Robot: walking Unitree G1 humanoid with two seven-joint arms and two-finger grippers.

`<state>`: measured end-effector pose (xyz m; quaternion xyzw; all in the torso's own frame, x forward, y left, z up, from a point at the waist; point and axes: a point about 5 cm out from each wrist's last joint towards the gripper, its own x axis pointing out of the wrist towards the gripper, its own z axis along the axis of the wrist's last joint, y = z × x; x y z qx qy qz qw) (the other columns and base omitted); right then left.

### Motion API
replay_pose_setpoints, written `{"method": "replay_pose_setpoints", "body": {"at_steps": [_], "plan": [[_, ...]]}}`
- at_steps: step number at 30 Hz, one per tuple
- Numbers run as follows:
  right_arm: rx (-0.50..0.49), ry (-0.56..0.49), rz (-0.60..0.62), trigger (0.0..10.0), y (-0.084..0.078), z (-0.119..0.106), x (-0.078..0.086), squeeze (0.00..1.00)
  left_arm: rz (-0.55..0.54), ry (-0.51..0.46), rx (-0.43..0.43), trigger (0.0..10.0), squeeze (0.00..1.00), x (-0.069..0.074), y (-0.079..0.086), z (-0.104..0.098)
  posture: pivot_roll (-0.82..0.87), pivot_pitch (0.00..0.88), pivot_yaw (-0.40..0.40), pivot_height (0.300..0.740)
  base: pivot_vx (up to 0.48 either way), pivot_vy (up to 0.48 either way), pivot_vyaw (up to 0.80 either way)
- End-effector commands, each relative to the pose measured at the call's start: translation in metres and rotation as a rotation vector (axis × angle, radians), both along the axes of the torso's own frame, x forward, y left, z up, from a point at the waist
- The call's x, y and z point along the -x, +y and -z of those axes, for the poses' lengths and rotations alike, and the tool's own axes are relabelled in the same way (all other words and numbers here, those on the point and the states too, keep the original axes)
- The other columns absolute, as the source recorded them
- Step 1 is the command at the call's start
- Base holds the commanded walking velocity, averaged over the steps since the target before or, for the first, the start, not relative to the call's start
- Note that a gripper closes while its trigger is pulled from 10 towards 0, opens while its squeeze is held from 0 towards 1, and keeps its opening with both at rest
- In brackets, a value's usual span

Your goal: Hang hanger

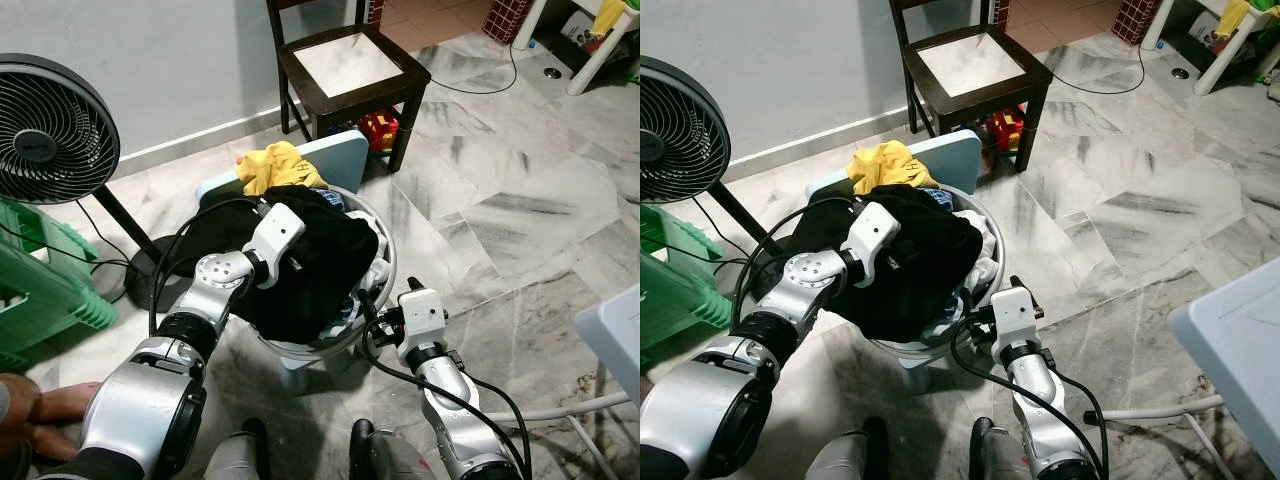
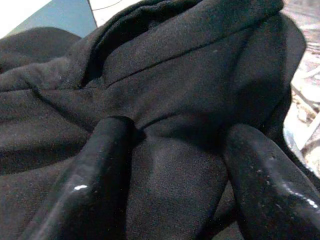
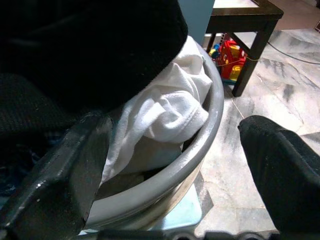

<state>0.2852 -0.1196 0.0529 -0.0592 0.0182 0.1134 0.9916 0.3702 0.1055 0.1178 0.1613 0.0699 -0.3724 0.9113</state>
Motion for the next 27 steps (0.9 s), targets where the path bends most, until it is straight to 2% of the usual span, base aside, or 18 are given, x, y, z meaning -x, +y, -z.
{"method": "replay_pose_setpoints", "body": {"at_steps": [1, 8, 12, 18, 27], "plan": [[0.007, 0.031, 0.010, 10.0, -0.002, 0.008, 0.005, 0.00, -0.007, 0.032, -0.033, 0.0, 0.00, 0.008, 0.005, 0.016, -0.05, 0.249, 0.024, 0.740, 0.000, 0.000, 0.00], [0.013, 0.031, 0.001, 10.0, -0.003, 0.008, 0.004, 0.00, -0.058, 0.007, -0.013, 0.0, 0.00, 0.019, 0.016, 0.031, -0.04, 0.246, 0.010, 0.740, 0.000, 0.000, 0.00], [0.015, 0.031, -0.010, 10.0, -0.002, 0.006, 0.002, 0.00, -0.152, -0.029, -0.012, 0.0, 0.00, 0.029, 0.029, 0.043, -0.02, 0.250, -0.002, 0.740, 0.000, 0.000, 0.00], [0.015, 0.032, -0.025, 10.0, 0.001, 0.006, 0.001, 0.00, -0.267, -0.089, -0.029, 0.0, 0.00, 0.038, 0.046, 0.051, -0.01, 0.254, -0.009, 0.740, 0.000, 0.000, 0.00], [0.018, 0.034, -0.027, 10.0, 0.001, 0.007, 0.001, 0.00, -0.319, -0.138, -0.043, 0.0, 0.00, 0.038, 0.048, 0.049, -0.01, 0.257, -0.011, 0.740, 0.000, 0.000, 0.00]]}}
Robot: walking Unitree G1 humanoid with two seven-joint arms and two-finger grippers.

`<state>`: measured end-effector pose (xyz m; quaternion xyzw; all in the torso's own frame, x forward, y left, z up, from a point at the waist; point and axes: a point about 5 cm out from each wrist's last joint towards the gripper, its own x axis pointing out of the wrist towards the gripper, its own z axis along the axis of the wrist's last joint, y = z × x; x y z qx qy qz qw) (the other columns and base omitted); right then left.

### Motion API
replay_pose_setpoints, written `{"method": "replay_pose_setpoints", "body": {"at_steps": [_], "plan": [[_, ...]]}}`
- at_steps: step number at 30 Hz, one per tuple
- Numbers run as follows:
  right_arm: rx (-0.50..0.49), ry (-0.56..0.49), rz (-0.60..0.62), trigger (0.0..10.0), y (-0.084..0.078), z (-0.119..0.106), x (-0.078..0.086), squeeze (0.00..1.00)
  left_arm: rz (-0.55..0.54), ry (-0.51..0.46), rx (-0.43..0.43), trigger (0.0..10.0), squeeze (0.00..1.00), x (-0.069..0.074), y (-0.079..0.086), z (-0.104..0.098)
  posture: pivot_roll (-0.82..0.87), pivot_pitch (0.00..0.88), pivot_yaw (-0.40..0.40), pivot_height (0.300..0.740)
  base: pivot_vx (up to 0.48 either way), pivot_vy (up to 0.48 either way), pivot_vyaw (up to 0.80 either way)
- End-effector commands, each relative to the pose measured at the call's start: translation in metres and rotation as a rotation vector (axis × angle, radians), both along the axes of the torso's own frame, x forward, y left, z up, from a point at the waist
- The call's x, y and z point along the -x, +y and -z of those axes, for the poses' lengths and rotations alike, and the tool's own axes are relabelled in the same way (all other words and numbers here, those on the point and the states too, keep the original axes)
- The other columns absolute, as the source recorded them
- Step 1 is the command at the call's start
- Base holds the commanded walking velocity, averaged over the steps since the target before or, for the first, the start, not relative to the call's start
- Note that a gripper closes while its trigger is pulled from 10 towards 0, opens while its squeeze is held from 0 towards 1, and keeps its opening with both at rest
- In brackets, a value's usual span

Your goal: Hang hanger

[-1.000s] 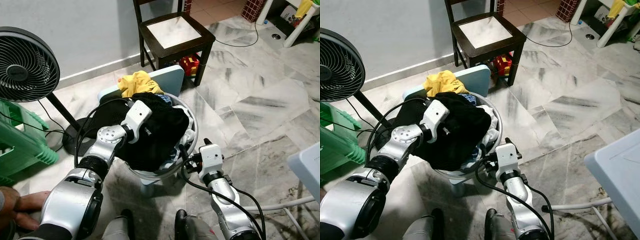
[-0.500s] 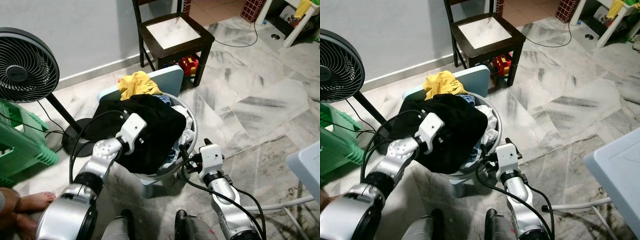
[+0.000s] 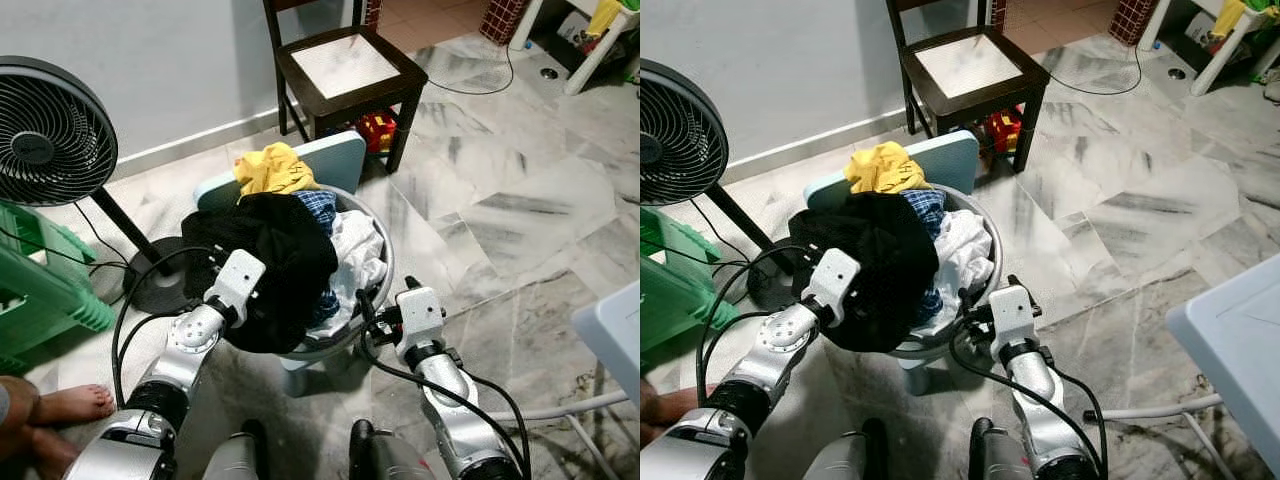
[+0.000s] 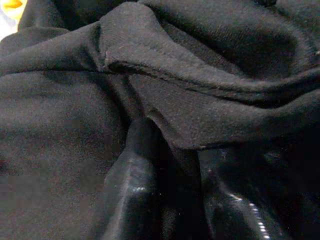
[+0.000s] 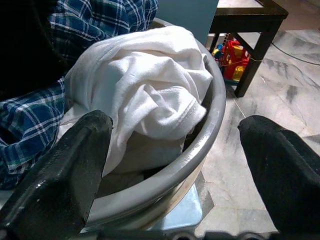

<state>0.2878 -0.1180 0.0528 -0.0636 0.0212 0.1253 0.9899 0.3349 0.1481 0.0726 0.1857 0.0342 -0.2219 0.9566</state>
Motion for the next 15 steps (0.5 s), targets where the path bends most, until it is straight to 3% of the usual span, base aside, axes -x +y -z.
{"method": "replay_pose_setpoints", "body": {"at_steps": [1, 11, 15], "plan": [[0.009, 0.028, -0.003, 10.0, -0.001, 0.007, 0.004, 0.00, -0.026, -0.004, -0.015, 0.0, 0.00, 0.002, 0.006, 0.002, -0.01, 0.257, -0.011, 0.740, 0.000, 0.000, 0.00], [0.007, 0.028, 0.002, 10.0, 0.000, 0.007, 0.004, 0.00, -0.047, -0.150, -0.019, 0.0, 0.00, -0.004, 0.001, -0.020, -0.01, 0.252, -0.004, 0.740, 0.000, 0.000, 0.00], [0.004, 0.028, 0.005, 10.0, 0.000, 0.007, 0.003, 0.00, -0.052, -0.202, 0.017, 0.0, 0.00, 0.008, -0.008, -0.019, -0.01, 0.252, 0.000, 0.740, 0.000, 0.000, 0.00]]}}
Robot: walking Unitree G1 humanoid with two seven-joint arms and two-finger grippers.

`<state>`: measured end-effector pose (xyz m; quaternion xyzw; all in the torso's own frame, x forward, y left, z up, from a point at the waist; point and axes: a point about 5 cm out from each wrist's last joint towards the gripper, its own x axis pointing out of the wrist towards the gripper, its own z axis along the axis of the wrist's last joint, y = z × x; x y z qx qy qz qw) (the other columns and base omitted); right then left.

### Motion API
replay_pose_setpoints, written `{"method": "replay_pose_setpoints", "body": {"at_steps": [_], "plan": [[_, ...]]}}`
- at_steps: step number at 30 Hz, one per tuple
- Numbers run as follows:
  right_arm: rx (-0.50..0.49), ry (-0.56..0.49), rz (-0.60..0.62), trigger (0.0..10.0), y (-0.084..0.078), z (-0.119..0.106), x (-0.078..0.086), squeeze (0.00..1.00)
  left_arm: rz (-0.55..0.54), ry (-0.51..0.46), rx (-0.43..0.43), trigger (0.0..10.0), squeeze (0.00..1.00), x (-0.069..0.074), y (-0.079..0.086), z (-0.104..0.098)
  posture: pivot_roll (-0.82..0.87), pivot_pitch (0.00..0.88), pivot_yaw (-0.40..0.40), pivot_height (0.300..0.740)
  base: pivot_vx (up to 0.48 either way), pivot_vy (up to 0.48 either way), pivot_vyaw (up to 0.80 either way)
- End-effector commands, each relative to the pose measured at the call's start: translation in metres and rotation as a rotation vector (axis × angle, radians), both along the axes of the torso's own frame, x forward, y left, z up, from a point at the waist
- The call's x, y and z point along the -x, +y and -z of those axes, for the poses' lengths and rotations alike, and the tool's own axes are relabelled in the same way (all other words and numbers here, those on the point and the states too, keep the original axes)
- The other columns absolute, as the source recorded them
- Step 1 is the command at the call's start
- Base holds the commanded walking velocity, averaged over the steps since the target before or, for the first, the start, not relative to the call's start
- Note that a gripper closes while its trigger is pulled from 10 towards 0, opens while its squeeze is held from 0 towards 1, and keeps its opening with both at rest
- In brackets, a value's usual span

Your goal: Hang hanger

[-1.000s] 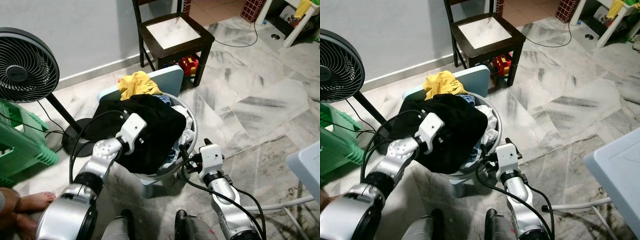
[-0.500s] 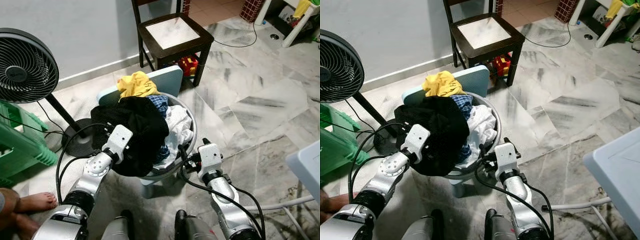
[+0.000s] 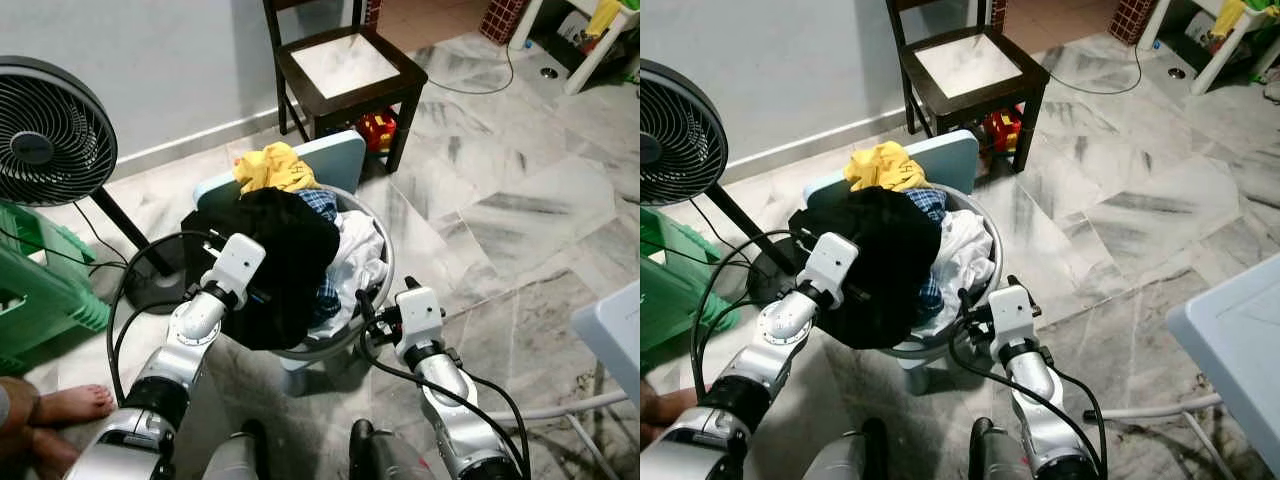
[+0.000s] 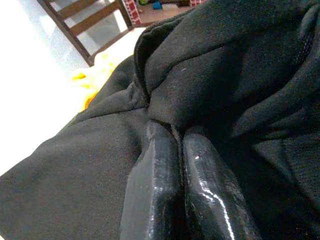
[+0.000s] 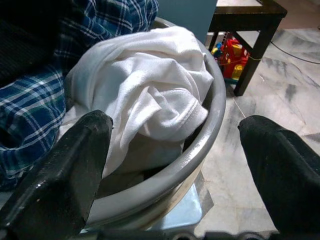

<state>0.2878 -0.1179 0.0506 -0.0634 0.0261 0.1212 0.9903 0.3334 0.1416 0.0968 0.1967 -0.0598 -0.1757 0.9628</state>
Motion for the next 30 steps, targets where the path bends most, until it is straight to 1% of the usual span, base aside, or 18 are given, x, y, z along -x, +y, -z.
{"method": "replay_pose_setpoints", "body": {"at_steps": [1, 2, 4, 5, 6, 7, 8, 11, 12, 16, 21, 23, 24, 25, 27, 29, 30], "plan": [[0.003, 0.019, -0.004, 10.0, 0.000, 0.005, 0.003, 0.00, 0.003, 0.001, -0.003, 0.0, 0.00, 0.006, -0.001, 0.006, -0.01, 0.252, 0.000, 0.740, 0.000, 0.000, 0.00], [0.002, 0.018, -0.004, 10.0, 0.001, 0.005, 0.003, 0.00, 0.003, -0.002, 0.009, 0.0, 0.00, 0.010, -0.004, 0.008, -0.01, 0.252, 0.001, 0.740, 0.000, 0.000, 0.00], [0.001, 0.018, -0.004, 10.0, 0.001, 0.005, 0.003, 0.00, 0.004, -0.005, 0.019, 0.0, 0.00, 0.014, -0.007, 0.009, -0.01, 0.251, 0.001, 0.740, 0.000, 0.000, 0.00], [0.001, 0.018, -0.004, 10.0, 0.001, 0.005, 0.003, 0.00, 0.010, -0.013, 0.026, 4.8, 0.00, 0.015, -0.009, 0.008, 0.00, 0.252, 0.001, 0.740, 0.000, 0.000, 0.00], [0.000, 0.018, -0.005, 10.0, 0.002, 0.005, 0.002, 0.00, 0.019, -0.027, 0.032, 7.9, 0.00, 0.016, -0.011, 0.005, 0.00, 0.251, 0.001, 0.740, 0.000, 0.000, 0.00], [0.000, 0.018, -0.005, 10.0, 0.002, 0.005, 0.002, 0.00, 0.019, -0.027, 0.032, 7.9, 0.00, 0.016, -0.011, 0.005, 0.00, 0.251, 0.001, 0.740, 0.000, 0.000, 0.00], [0.001, 0.018, -0.006, 10.0, 0.002, 0.005, 0.002, 0.00, 0.017, -0.050, 0.042, 10.0, 0.00, 0.016, -0.013, 0.000, 0.00, 0.252, 0.001, 0.740, 0.000, 0.000, 0.00], [0.001, 0.017, -0.006, 10.0, 0.002, 0.004, 0.001, 0.00, 0.040, -0.067, 0.065, 10.0, 0.00, 0.012, -0.017, -0.011, 0.00, 0.251, 0.002, 0.740, 0.000, 0.000, 0.00], [0.001, 0.017, -0.006, 10.0, 0.002, 0.004, 0.001, 0.00, 0.041, -0.079, 0.072, 10.0, 1.00, 0.009, -0.017, -0.016, 0.00, 0.250, 0.003, 0.740, 0.000, 0.000, 0.00], [-0.001, 0.015, -0.005, 10.0, 0.003, 0.004, 0.000, 0.00, 0.066, -0.105, 0.082, 10.0, 1.00, 0.002, -0.021, -0.030, 0.00, 0.247, 0.007, 0.740, 0.000, 0.000, 0.00], [-0.001, 0.013, 0.004, 10.0, 0.001, 0.005, 0.001, 0.00, 0.085, -0.106, 0.091, 10.0, 1.00, 0.003, -0.024, -0.036, -0.01, 0.247, 0.013, 0.740, 0.000, 0.000, 0.00], [-0.001, 0.014, 0.009, 10.0, 0.000, 0.005, 0.001, 0.00, 0.098, -0.112, 0.098, 10.0, 1.00, 0.002, -0.027, -0.042, -0.01, 0.247, 0.014, 0.740, 0.000, 0.000, 0.00], [0.000, 0.014, 0.011, 10.0, -0.001, 0.005, 0.002, 0.00, 0.108, -0.128, 0.099, 10.0, 1.00, 0.000, -0.028, -0.049, -0.01, 0.247, 0.016, 0.740, 0.000, 0.000, 0.00], [0.000, 0.014, 0.011, 10.0, -0.001, 0.006, 0.002, 0.00, 0.110, -0.132, 0.099, 10.0, 1.00, 0.000, -0.028, -0.050, -0.01, 0.247, 0.016, 0.740, 0.000, 0.000, 0.00], [0.000, 0.014, 0.012, 10.0, -0.001, 0.006, 0.002, 0.00, 0.114, -0.142, 0.090, 10.0, 1.00, -0.004, -0.028, -0.057, -0.01, 0.248, 0.017, 0.740, 0.000, 0.000, 0.00], [-0.001, 0.014, 0.011, 10.0, 0.000, 0.006, 0.002, 0.00, 0.108, -0.153, 0.100, 10.0, 1.00, -0.010, -0.025, -0.068, -0.01, 0.248, 0.017, 0.740, 0.000, 0.000, 0.00], [-0.001, 0.014, 0.010, 10.0, 0.000, 0.006, 0.002, 0.00, 0.106, -0.163, 0.103, 10.0, 1.00, -0.016, -0.022, -0.078, -0.01, 0.248, 0.017, 0.740, 0.000, 0.000, 0.00]]}}
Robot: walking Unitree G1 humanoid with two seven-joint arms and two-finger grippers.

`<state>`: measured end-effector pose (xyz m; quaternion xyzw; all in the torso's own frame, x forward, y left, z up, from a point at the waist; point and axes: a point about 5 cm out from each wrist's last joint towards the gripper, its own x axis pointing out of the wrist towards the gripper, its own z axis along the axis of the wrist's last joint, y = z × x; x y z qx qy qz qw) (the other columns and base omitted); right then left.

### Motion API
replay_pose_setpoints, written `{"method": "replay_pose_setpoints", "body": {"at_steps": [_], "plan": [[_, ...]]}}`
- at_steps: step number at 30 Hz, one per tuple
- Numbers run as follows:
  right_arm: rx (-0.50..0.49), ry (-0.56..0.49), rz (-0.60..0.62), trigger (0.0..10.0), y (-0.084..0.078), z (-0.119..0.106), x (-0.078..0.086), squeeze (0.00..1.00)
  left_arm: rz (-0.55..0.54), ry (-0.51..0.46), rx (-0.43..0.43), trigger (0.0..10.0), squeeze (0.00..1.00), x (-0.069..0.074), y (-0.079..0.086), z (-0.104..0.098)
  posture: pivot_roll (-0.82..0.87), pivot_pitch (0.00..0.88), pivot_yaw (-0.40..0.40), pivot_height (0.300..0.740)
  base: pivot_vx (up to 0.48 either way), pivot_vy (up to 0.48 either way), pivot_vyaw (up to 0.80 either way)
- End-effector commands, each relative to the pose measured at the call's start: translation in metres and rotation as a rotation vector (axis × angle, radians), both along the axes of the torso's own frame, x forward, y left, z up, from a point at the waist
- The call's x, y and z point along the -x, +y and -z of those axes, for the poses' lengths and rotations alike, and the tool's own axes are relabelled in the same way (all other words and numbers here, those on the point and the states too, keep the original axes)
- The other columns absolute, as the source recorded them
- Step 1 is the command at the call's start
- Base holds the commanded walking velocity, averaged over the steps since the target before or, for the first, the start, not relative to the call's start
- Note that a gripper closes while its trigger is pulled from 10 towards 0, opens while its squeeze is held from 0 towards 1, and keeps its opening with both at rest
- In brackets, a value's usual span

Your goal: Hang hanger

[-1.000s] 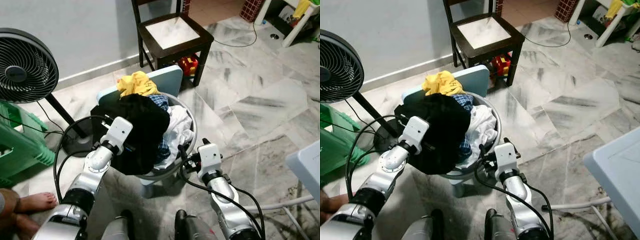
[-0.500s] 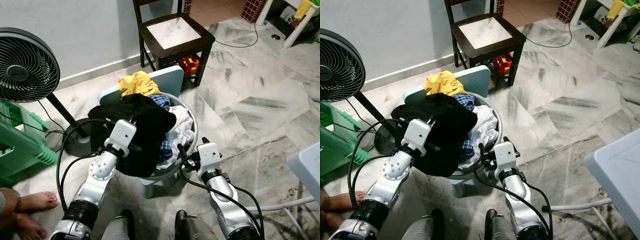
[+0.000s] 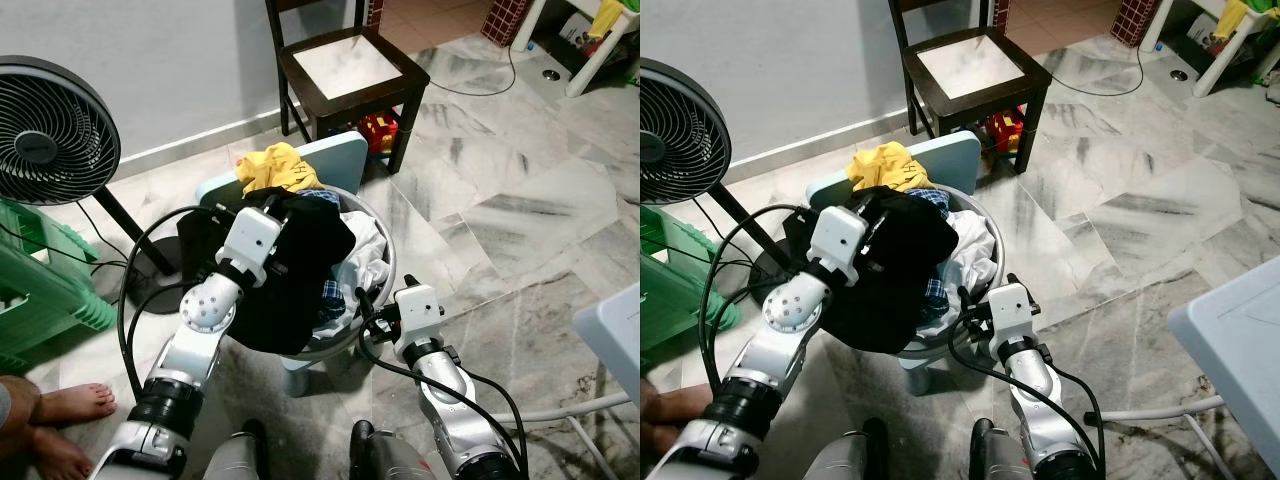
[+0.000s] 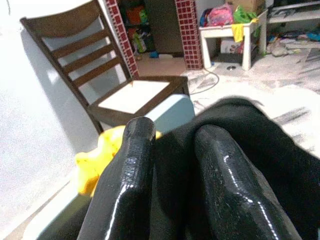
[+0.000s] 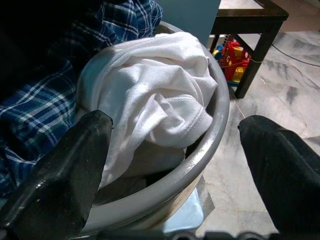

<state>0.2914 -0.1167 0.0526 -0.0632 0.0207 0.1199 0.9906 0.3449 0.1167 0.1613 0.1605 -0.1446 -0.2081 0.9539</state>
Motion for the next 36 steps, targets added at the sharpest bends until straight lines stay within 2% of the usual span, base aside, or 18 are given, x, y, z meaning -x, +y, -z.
{"method": "replay_pose_setpoints", "body": {"at_steps": [1, 9, 11, 14, 15, 16, 17, 19, 24, 31, 32, 36], "plan": [[0.001, 0.025, 0.007, 10.0, -0.001, 0.008, 0.005, 0.00, 0.000, -0.035, 0.008, 10.0, 1.00, -0.008, 0.005, -0.021, -0.01, 0.246, 0.018, 0.740, 0.000, 0.000, 0.00], [0.002, 0.023, 0.003, 10.0, 0.000, 0.007, 0.004, 0.00, -0.033, -0.058, -0.027, 10.0, 1.00, -0.025, 0.021, -0.049, 0.00, 0.242, 0.018, 0.740, 0.000, 0.000, 0.00], [0.002, 0.023, 0.003, 10.0, 0.000, 0.007, 0.004, 0.00, -0.031, -0.026, -0.038, 10.0, 1.00, -0.027, 0.023, -0.045, 0.00, 0.242, 0.018, 0.740, 0.000, 0.000, 0.00], [0.001, 0.021, 0.002, 10.0, 0.001, 0.007, 0.004, 0.00, -0.003, 0.111, -0.072, 10.0, 1.00, -0.028, 0.027, -0.022, 0.00, 0.242, 0.020, 0.740, 0.000, 0.000, 0.00], [0.001, 0.021, 0.003, 10.0, 0.001, 0.007, 0.004, 0.00, 0.018, 0.161, -0.078, 6.0, 0.73, -0.026, 0.028, -0.012, -0.01, 0.243, 0.021, 0.740, 0.000, 0.000, 0.00], [0.000, 0.021, 0.004, 10.0, 0.001, 0.007, 0.004, 0.00, 0.030, 0.177, -0.081, 6.0, 0.73, -0.024, 0.028, -0.007, -0.01, 0.243, 0.022, 0.740, 0.000, 0.000, 0.00], [-0.001, 0.021, 0.006, 10.0, 0.001, 0.007, 0.004, 0.00, 0.043, 0.210, -0.094, 0.0, 0.00, -0.022, 0.028, 0.001, -0.01, 0.245, 0.023, 0.740, 0.000, 0.000, 0.00], [-0.001, 0.022, 0.007, 10.0, 0.001, 0.008, 0.005, 0.00, 0.082, 0.256, -0.113, 0.0, 0.00, -0.015, 0.026, 0.015, -0.01, 0.246, 0.021, 0.740, 0.000, 0.000, 0.00], [0.000, 0.024, 0.006, 10.0, 0.001, 0.009, 0.006, 0.00, 0.087, 0.317, -0.146, 0.0, 0.00, -0.008, 0.028, 0.035, -0.01, 0.249, 0.019, 0.740, 0.000, 0.000, 0.00], [0.003, 0.025, 0.008, 10.0, -0.001, 0.009, 0.005, 0.00, 0.067, 0.371, -0.166, 0.0, 0.00, 0.003, 0.038, 0.052, -0.01, 0.251, 0.018, 0.740, 0.000, 0.000, 0.00], [0.003, 0.024, 0.007, 10.0, -0.001, 0.009, 0.005, 0.00, 0.047, 0.391, -0.173, 0.0, 0.00, 0.009, 0.045, 0.059, 0.00, 0.253, 0.018, 0.740, 0.000, 0.000, 0.00], [0.003, 0.025, 0.007, 10.0, -0.001, 0.009, 0.006, 0.00, 0.032, 0.402, -0.175, 0.0, 0.00, 0.012, 0.050, 0.063, 0.00, 0.253, 0.019, 0.740, 0.000, 0.000, 0.00]]}}
